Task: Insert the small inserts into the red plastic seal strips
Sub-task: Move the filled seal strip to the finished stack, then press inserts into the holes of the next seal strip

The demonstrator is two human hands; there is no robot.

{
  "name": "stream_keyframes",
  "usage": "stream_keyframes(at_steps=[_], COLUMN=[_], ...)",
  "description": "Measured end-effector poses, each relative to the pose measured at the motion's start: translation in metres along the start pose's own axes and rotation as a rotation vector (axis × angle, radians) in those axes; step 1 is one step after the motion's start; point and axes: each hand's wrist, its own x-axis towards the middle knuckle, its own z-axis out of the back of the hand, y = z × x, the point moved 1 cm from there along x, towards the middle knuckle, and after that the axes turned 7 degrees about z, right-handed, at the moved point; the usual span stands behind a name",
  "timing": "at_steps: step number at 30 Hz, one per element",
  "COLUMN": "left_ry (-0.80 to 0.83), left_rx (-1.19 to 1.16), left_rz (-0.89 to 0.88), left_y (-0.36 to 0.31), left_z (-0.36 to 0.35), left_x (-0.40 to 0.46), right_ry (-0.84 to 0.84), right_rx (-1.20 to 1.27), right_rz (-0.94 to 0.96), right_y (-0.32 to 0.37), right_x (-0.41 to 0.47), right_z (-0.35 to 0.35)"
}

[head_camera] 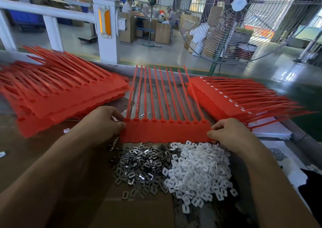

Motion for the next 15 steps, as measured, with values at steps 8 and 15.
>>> stream_keyframes(at_steps=[8, 15], left_ry=[-0.031, -0.026], left_rx=[-0.003, 0.009], left_rz=[-0.015, -0.033], left_y=[-0.003, -0.004], left_z=[-0.005, -0.005], left_x=[-0.003, -0.002], right_ry=[-0.204, 0.436], right_rx=[-0.305, -0.108], right_rz=[0.163, 0.644], right_y=[0.018, 0.068], right_x=[-0.007, -0.035], right_z=[0.002, -0.040])
